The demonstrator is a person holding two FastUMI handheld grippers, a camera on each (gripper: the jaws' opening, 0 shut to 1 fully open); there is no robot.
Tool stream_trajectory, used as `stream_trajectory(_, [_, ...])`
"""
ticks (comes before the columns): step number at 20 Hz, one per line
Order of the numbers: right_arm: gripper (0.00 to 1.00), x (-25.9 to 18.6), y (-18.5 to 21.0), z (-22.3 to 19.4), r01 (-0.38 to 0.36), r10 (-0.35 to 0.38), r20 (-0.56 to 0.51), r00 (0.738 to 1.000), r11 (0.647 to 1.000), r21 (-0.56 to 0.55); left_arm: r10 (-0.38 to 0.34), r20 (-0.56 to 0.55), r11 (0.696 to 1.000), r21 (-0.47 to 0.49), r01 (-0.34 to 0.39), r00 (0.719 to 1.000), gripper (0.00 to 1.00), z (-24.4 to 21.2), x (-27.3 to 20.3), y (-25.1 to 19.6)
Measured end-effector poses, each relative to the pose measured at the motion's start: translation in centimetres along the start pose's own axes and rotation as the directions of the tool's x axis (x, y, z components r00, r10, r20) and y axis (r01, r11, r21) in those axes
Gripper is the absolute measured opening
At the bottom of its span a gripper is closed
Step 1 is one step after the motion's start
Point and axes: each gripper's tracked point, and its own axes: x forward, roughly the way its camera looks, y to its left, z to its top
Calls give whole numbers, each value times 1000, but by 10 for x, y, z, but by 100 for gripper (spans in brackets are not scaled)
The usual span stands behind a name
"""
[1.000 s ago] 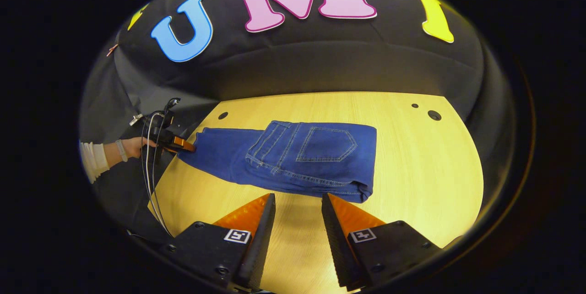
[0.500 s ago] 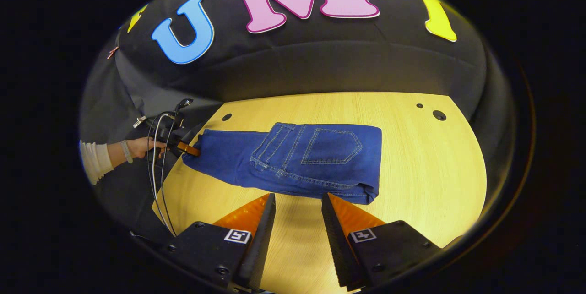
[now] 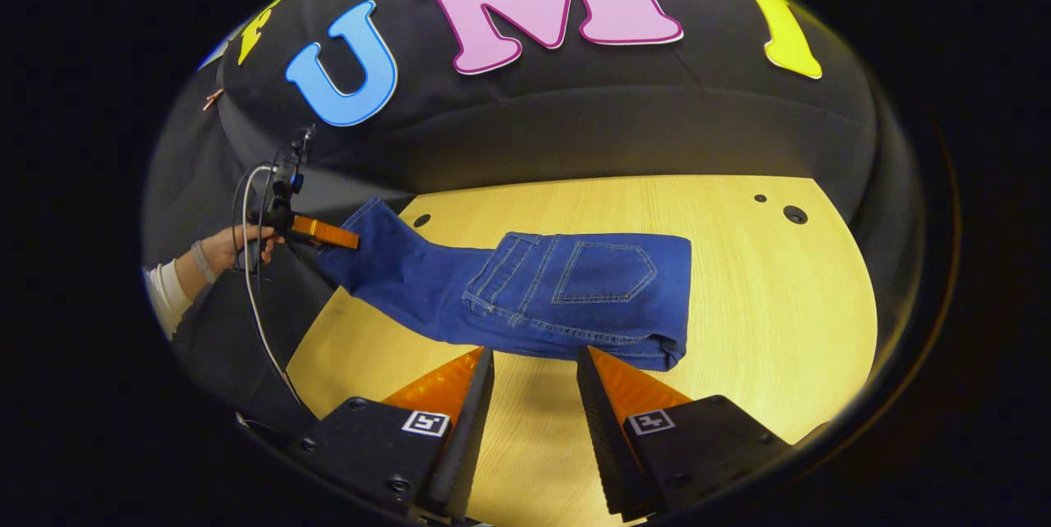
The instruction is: Grasp the waist and the cuffs of the jeans and fold them to make the two legs overlap; first hold the waist and fold one-third of the jeans toward the cuffs, then hold the cuffs and fold the remaining one-third in the same direction to finish folding.
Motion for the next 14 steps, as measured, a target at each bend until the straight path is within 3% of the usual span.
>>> stream_trajectory(4, [63, -21, -11, 3, -4, 4, 26, 1000, 1000, -20, -154, 57, 986, 71, 150, 986, 6, 23, 2, -131])
stream_trajectory(6, [63, -33, -23, 1, 7, -6, 37, 999, 1000, -26, -190, 55, 975, 128, 182, 980, 6, 25, 27, -185])
stream_trajectory(9, [63, -55, -44, -5, 23, -22, 46, 999, 999, -30, -261, 13, 956, 142, 257, 965, 6, 8, 77, -268])
stream_trajectory(11, [64, -68, -62, -13, 42, -40, 38, 998, 998, -46, -244, -28, 958, 151, 246, 969, 6, -11, 125, -300])
stream_trajectory(14, [63, -82, -84, -17, 44, -41, 40, 998, 997, -65, -111, -115, 964, 230, 136, 987, 7, -56, 187, -306])
